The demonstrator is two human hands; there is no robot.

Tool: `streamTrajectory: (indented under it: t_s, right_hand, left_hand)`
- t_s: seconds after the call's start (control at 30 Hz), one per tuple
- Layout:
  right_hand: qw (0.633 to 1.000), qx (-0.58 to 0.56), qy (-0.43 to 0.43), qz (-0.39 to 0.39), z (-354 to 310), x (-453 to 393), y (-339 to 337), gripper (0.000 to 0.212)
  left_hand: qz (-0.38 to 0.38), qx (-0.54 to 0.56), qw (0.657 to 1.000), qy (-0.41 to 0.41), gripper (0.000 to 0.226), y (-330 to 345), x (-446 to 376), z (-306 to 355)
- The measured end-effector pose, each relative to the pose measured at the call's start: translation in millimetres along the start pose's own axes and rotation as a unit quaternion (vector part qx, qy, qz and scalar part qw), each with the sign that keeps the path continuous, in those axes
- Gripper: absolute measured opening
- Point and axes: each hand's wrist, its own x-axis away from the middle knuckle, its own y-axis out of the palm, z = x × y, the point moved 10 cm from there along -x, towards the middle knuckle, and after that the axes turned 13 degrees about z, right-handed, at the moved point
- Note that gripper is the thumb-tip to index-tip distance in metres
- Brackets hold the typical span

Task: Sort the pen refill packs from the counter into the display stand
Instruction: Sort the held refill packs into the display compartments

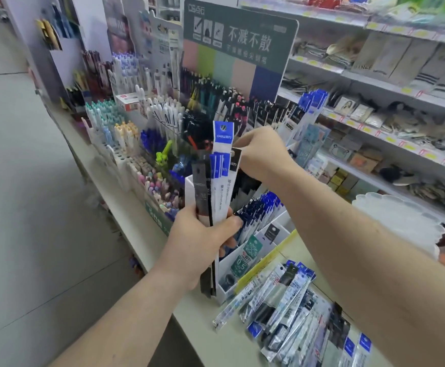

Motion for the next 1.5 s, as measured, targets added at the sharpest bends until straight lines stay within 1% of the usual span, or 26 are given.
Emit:
streamTrajectory:
  t_s: [0.1,0.13,0.17,0.23,0.3,0.37,0.4,0.43,0.5,0.53,0.6,0.7,0.8,0.87,1.0,1.13,1.2,1.27,1.33,1.4,1.5]
  right_hand:
    - [0.988,-0.11,0.016,0.106,8,15,-45,0.036]
    - [0.979,-0.159,0.043,0.118,17,25,-55,0.04]
    - [0.97,-0.203,0.077,0.107,29,36,-57,0.041]
    - [0.951,-0.272,0.136,0.055,49,61,-51,0.042]
    - [0.942,-0.302,0.145,0.012,62,82,-46,0.051]
    - [0.939,-0.317,0.135,0.005,71,97,-48,0.054]
    - [0.938,-0.318,0.133,0.034,77,104,-55,0.053]
    - [0.94,-0.303,0.126,0.092,85,110,-68,0.048]
    - [0.942,-0.234,0.085,0.226,92,125,-100,0.032]
    - [0.946,-0.196,0.063,0.25,91,131,-107,0.025]
    - [0.962,-0.138,0.048,0.23,90,138,-103,0.018]
    - [0.974,-0.082,0.093,0.192,102,139,-97,0.029]
    - [0.971,-0.06,0.127,0.193,113,141,-103,0.038]
    - [0.969,-0.053,0.135,0.199,116,143,-106,0.034]
    - [0.962,-0.107,0.165,0.19,125,146,-107,0.02]
    - [0.962,-0.072,0.162,0.208,129,147,-112,0.007]
    - [0.962,-0.055,0.167,0.208,129,149,-112,0.01]
    - [0.962,-0.062,0.18,0.196,132,151,-109,0.014]
    - [0.96,-0.082,0.187,0.189,135,151,-109,0.014]
    - [0.954,-0.134,0.197,0.181,137,152,-107,0.012]
    - [0.927,-0.229,0.234,0.184,149,155,-105,0.014]
  left_hand:
    - [-0.045,0.005,0.999,-0.014,0.012,16,7,-4]
    - [-0.062,0.008,0.998,-0.02,0.012,22,9,-5]
    - [-0.08,0.009,0.996,-0.026,0.013,29,10,-7]
    - [-0.118,0.008,0.992,-0.041,0.014,44,14,-12]
    - [-0.155,0.008,0.986,-0.06,0.015,59,19,-17]
    - [-0.189,0.012,0.978,-0.081,0.014,74,26,-23]
    - [-0.206,0.015,0.974,-0.089,0.013,80,29,-26]
    - [-0.219,0.019,0.971,-0.095,0.013,87,31,-29]
    - [-0.231,0.026,0.967,-0.106,0.014,97,33,-34]
    - [-0.236,0.028,0.965,-0.111,0.014,102,34,-36]
    - [-0.254,0.028,0.96,-0.115,0.013,112,36,-39]
    - [-0.289,0.018,0.951,-0.113,0.013,128,44,-43]
    - [-0.304,0.017,0.946,-0.114,0.018,139,49,-45]
    - [-0.305,0.017,0.945,-0.114,0.02,144,48,-48]
    - [-0.323,0.034,0.938,-0.122,0.022,153,51,-52]
    - [-0.355,0.032,0.927,-0.119,0.026,159,60,-52]
    - [-0.359,0.015,0.927,-0.107,0.027,161,60,-53]
    - [-0.36,0.004,0.927,-0.104,0.024,162,59,-54]
    - [-0.36,0.005,0.925,-0.118,0.02,163,59,-55]
    - [-0.36,0.016,0.923,-0.135,0.018,163,61,-54]
    - [-0.339,0.039,0.924,-0.169,0.034,159,58,-54]
